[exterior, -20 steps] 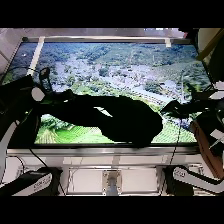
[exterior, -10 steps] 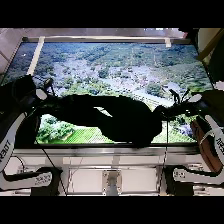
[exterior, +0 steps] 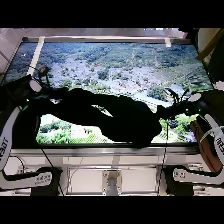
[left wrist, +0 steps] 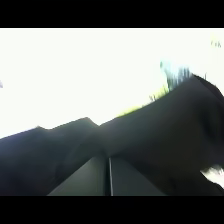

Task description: Fold the clothes and pants, and hang the long-sleeved shirts on hangers.

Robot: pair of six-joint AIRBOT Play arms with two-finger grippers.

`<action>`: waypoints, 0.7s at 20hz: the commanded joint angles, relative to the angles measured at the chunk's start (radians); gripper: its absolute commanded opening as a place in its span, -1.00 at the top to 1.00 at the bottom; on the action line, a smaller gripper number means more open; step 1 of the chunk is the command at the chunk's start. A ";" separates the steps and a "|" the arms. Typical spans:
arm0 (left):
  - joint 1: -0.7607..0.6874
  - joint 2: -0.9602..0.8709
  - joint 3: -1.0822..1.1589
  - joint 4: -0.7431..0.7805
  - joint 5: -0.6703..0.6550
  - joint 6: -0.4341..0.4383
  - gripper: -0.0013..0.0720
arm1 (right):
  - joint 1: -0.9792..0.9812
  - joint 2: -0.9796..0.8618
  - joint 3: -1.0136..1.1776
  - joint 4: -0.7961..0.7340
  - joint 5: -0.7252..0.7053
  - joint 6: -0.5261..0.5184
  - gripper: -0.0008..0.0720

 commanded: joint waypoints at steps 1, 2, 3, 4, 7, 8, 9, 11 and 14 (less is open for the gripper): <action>0.058 0.078 0.162 0.233 -0.074 -0.016 0.95 | -0.002 0.060 0.123 -0.044 0.074 0.000 0.90; 0.079 0.107 0.193 0.273 -0.079 -0.023 0.95 | -0.002 0.090 0.184 -0.062 0.093 0.000 0.90; 0.099 0.134 0.212 0.286 -0.079 -0.023 0.95 | -0.002 0.126 0.248 -0.079 0.106 0.001 0.91; 0.120 0.161 0.224 0.286 -0.078 -0.023 0.95 | -0.002 0.168 0.315 -0.090 0.120 0.001 0.91; 0.167 0.209 0.227 0.294 -0.074 -0.022 0.95 | -0.002 0.283 0.465 -0.143 0.119 0.004 0.91; 0.175 0.213 0.227 0.312 -0.073 -0.022 0.95 | -0.002 0.316 0.497 -0.172 0.119 0.013 0.90; 0.181 0.212 0.227 0.325 -0.067 -0.023 0.95 | -0.002 0.343 0.517 -0.209 0.118 0.025 0.90; 0.183 0.198 0.227 0.327 -0.016 -0.023 0.95 | -0.002 0.365 0.522 -0.284 0.088 0.094 0.91; 0.182 0.142 0.227 0.322 0.114 -0.127 0.95 | 0.002 0.312 0.510 -0.280 0.000 0.149 0.90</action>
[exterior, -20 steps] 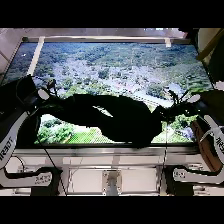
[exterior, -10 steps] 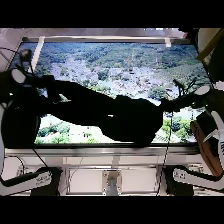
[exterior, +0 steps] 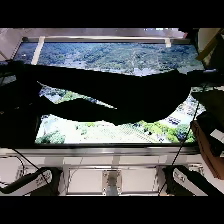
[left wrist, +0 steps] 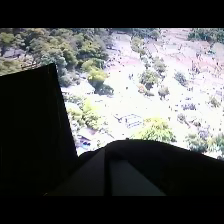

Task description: Fold the clothes and pants, and hang the long-sleeved shirts on hangers.

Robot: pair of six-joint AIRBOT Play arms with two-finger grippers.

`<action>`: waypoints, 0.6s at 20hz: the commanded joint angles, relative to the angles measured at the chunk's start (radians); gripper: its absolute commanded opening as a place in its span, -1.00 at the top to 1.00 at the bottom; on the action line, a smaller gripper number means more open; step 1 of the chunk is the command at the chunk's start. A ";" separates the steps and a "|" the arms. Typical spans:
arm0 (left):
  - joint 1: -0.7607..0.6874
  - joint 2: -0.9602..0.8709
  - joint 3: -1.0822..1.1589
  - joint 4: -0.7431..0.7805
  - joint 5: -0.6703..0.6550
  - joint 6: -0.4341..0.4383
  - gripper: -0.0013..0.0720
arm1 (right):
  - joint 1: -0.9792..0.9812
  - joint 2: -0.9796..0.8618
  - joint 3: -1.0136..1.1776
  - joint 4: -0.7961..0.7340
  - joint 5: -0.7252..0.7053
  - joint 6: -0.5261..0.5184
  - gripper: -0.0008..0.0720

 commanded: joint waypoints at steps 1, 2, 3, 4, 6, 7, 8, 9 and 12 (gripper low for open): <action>0.007 -0.058 0.004 0.012 0.127 -0.105 0.95 | 0.009 -0.051 0.014 -0.036 -0.108 0.070 0.91; 0.003 -0.090 0.004 0.009 0.138 -0.107 0.95 | 0.019 -0.097 0.014 -0.036 -0.145 0.085 0.90; -0.001 -0.120 0.004 0.004 0.143 -0.107 0.95 | 0.031 -0.154 0.014 -0.033 -0.187 0.095 0.90; -0.011 -0.152 0.004 -0.002 0.148 -0.106 0.95 | 0.043 -0.212 0.014 -0.029 -0.232 0.111 0.91; -0.039 -0.215 0.004 -0.002 0.192 -0.106 0.95 | 0.064 -0.337 0.014 0.003 -0.348 0.145 0.90; -0.049 -0.247 0.004 -0.002 0.237 -0.107 0.95 | 0.070 -0.400 0.014 0.032 -0.429 0.177 0.90; -0.051 -0.273 0.004 -0.002 0.285 -0.120 0.95 | 0.073 -0.455 0.014 0.076 -0.527 0.213 0.90; -0.050 -0.297 0.009 -0.002 0.325 -0.175 0.95 | 0.072 -0.498 0.014 0.117 -0.629 0.248 0.90; -0.030 -0.336 0.010 -0.002 0.418 -0.275 0.95 | 0.073 -0.575 0.014 0.217 -0.893 0.286 0.53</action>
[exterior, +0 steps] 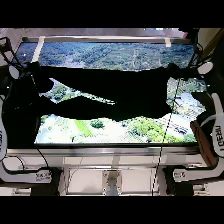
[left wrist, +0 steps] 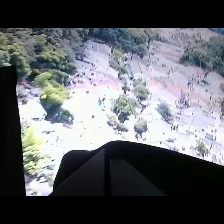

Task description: Fold the clothes and pants, and hang the long-sleeved shirts on hangers.

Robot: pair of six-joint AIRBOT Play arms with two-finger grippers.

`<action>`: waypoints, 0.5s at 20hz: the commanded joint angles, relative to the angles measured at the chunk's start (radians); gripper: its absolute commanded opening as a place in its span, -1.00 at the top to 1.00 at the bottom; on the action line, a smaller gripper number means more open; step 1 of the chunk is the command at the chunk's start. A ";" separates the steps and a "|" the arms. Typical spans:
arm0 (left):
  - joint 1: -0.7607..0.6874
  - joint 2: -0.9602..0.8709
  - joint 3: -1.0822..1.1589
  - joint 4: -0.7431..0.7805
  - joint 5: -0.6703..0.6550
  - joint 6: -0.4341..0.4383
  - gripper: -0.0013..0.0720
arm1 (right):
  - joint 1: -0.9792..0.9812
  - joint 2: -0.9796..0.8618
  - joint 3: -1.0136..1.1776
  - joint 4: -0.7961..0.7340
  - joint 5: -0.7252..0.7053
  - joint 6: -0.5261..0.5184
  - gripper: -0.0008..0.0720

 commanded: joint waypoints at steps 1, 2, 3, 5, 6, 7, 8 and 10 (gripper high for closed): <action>0.005 -0.056 0.002 -0.002 0.108 -0.086 0.95 | 0.005 -0.101 0.002 0.113 -0.309 0.060 -0.32; -0.004 -0.057 0.002 -0.002 0.097 -0.085 0.75 | 0.000 -0.102 0.002 0.110 -0.304 0.058 -0.64; -0.013 -0.053 0.002 -0.002 0.085 -0.071 -0.22 | -0.003 -0.098 0.002 0.097 -0.271 0.052 -0.64; -0.014 -0.030 0.003 0.000 -0.011 -0.007 -0.79 | -0.035 -0.071 0.002 0.035 -0.138 -0.014 -0.63; -0.001 -0.009 0.002 0.020 -0.103 0.018 -0.79 | -0.066 -0.047 0.002 -0.023 -0.027 -0.043 -0.63; 0.019 0.019 0.002 0.055 -0.230 0.027 -0.79 | -0.100 -0.024 0.002 -0.074 0.092 -0.064 -0.63; 0.044 0.045 -0.002 0.075 -0.346 0.027 -0.79 | -0.140 -0.002 0.002 -0.114 0.226 -0.096 -0.63; 0.104 0.108 -0.054 0.079 -0.478 0.026 -0.79 | -0.209 0.017 -0.004 -0.129 0.451 -0.170 -0.63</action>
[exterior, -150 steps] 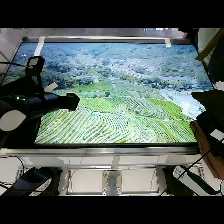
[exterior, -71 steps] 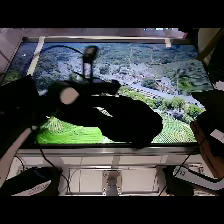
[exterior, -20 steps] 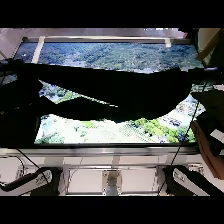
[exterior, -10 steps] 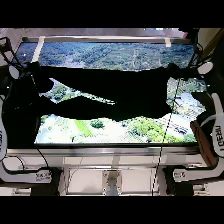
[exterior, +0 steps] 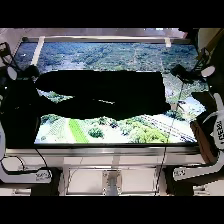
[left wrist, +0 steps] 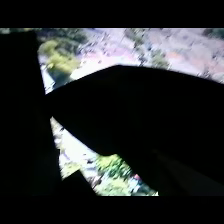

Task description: Fold the clothes and pants, and hang the long-sleeved shirts on hangers.

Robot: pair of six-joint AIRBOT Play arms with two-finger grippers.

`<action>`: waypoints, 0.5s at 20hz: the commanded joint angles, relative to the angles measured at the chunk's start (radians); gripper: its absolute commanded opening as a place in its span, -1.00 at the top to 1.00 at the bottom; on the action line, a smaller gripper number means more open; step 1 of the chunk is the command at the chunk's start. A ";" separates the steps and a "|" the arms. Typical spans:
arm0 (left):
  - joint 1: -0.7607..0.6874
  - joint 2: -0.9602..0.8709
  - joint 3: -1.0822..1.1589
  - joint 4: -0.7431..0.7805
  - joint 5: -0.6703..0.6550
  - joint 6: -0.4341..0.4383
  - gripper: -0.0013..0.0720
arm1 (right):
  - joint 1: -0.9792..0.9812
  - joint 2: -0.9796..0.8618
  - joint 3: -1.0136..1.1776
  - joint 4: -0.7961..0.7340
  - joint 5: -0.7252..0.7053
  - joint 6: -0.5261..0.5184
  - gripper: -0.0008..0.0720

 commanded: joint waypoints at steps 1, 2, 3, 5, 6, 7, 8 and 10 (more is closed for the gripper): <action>0.082 0.106 -0.101 0.028 -0.255 0.015 -0.79 | -0.103 0.032 -0.015 -0.071 0.401 -0.134 -0.63; 0.098 0.150 -0.182 0.020 -0.245 0.010 -0.79 | -0.119 0.032 -0.042 -0.069 0.426 -0.159 -0.63; 0.108 0.190 -0.274 0.001 -0.222 0.010 -0.79 | -0.122 0.032 -0.078 -0.060 0.409 -0.161 -0.63; 0.105 0.216 -0.403 -0.036 -0.154 0.019 -0.79 | -0.111 0.030 -0.163 -0.010 0.316 -0.164 -0.63; 0.098 0.202 -0.431 -0.060 -0.120 0.019 -0.79 | -0.097 0.029 -0.206 0.015 0.262 -0.171 -0.63; 0.093 0.176 -0.435 -0.085 -0.105 0.018 -0.79 | -0.082 0.023 -0.236 0.027 0.230 -0.193 -0.63; 0.092 0.144 -0.435 -0.113 -0.094 0.017 -0.79 | -0.067 0.011 -0.255 0.037 0.227 -0.216 -0.63; 0.092 0.085 -0.435 -0.140 -0.087 0.016 -0.79 | -0.042 -0.020 -0.267 0.038 0.264 -0.243 -0.63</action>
